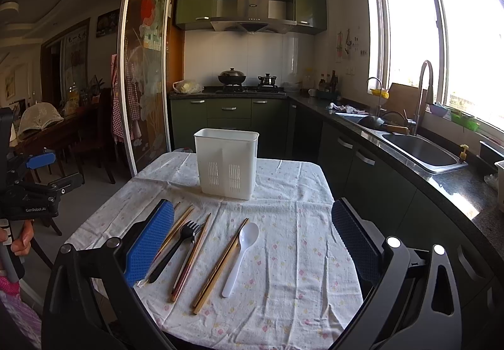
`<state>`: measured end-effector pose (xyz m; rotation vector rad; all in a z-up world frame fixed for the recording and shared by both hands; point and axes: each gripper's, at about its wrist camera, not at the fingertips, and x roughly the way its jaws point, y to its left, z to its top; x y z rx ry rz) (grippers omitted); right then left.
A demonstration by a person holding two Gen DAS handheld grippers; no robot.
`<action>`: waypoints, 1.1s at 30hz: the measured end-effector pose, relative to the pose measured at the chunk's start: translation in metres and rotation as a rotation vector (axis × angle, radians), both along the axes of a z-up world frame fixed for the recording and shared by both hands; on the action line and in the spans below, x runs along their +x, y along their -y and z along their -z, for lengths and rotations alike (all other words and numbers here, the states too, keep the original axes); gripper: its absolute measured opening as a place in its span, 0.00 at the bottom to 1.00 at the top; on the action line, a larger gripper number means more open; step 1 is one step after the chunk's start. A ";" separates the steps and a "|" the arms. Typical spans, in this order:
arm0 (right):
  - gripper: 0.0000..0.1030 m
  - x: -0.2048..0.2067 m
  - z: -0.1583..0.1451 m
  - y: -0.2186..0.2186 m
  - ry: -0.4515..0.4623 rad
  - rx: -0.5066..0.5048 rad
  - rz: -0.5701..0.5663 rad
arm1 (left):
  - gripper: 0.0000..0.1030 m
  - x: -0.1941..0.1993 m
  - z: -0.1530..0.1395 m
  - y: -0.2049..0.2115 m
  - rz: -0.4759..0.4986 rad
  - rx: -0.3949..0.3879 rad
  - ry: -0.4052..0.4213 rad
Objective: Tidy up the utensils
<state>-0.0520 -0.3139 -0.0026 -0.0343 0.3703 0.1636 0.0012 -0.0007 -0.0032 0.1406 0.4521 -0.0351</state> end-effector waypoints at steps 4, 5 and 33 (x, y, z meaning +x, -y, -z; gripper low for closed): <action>0.96 0.001 0.001 0.000 -0.002 0.000 -0.001 | 0.94 0.000 0.001 0.001 0.000 0.000 0.007; 0.96 0.002 0.002 0.000 -0.002 -0.001 -0.001 | 0.94 -0.001 0.001 0.001 0.001 0.000 0.007; 0.96 0.002 0.003 0.002 -0.006 -0.001 -0.001 | 0.94 0.001 0.012 0.000 0.003 0.013 -0.034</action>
